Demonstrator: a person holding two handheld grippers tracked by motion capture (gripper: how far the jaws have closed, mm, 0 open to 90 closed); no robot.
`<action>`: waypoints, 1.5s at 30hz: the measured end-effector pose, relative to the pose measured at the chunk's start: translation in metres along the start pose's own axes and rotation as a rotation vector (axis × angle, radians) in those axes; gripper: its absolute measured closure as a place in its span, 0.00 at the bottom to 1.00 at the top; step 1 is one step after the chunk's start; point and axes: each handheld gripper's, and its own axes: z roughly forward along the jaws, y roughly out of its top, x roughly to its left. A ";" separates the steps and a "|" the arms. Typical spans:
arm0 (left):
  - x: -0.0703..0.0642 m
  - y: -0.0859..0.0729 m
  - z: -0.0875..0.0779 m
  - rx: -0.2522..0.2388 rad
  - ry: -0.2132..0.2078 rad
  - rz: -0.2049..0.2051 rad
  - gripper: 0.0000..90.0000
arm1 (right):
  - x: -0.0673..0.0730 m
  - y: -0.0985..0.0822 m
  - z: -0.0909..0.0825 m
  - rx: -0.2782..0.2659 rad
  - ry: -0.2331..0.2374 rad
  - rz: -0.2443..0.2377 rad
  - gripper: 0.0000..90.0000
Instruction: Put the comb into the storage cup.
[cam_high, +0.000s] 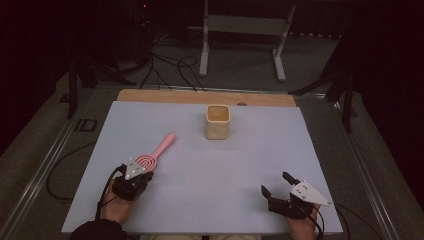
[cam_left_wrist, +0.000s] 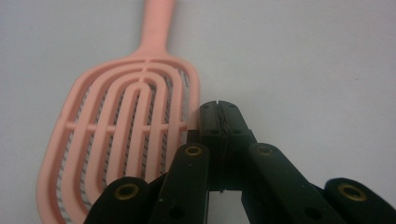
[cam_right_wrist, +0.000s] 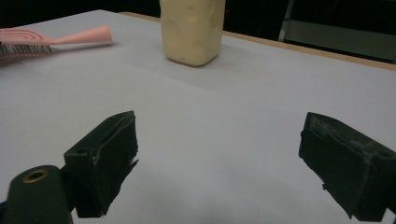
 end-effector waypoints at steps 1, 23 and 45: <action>0.002 0.000 0.000 0.003 0.001 -0.002 1.00 | 0.000 0.000 0.000 0.000 0.001 0.001 0.12; 0.054 0.012 0.007 0.067 0.156 -0.109 1.00 | 0.000 -0.001 0.002 0.017 -0.010 -0.004 0.13; 0.072 0.048 0.044 0.117 0.191 -0.127 1.00 | 0.001 -0.002 0.004 0.031 -0.008 -0.019 0.13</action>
